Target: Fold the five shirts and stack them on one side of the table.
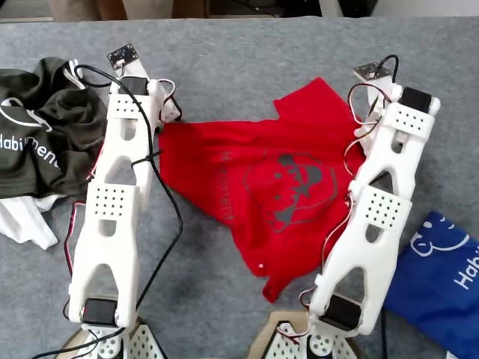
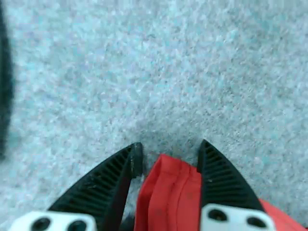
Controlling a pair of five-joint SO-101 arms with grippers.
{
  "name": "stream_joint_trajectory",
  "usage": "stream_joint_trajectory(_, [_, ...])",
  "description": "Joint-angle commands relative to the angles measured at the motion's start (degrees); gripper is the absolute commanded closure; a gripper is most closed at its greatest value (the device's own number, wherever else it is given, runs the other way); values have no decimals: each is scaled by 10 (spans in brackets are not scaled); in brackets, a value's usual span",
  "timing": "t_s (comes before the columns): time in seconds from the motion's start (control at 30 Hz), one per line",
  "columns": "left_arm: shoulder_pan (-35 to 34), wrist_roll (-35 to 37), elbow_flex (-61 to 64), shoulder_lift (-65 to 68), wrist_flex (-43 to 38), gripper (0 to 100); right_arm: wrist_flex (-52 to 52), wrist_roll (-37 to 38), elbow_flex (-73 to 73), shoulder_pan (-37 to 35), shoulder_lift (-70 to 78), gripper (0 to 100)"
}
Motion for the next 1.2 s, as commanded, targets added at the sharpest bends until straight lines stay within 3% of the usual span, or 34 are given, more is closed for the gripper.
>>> stream_joint_trajectory(0.0, [-16,4,-20,-2,16,878,-11,-4,-13,-3,0,992])
stream_joint_trajectory(0.1, [-12,4,-20,-2,31,898,-11,-4,-13,-3,0,992])
stream_joint_trajectory(0.37, [10,7,-22,-2,69,814,-11,-4,-13,-3,0,992])
stream_joint_trajectory(0.7, [28,7,-174,2,120,813,-11,-4,-13,-3,0,992])
stream_joint_trajectory(0.87, [47,7,-168,5,119,813,-11,-4,-13,-3,0,992])
stream_joint_trajectory(1.17, [10,7,-147,5,116,814,-11,-4,-13,-3,0,992])
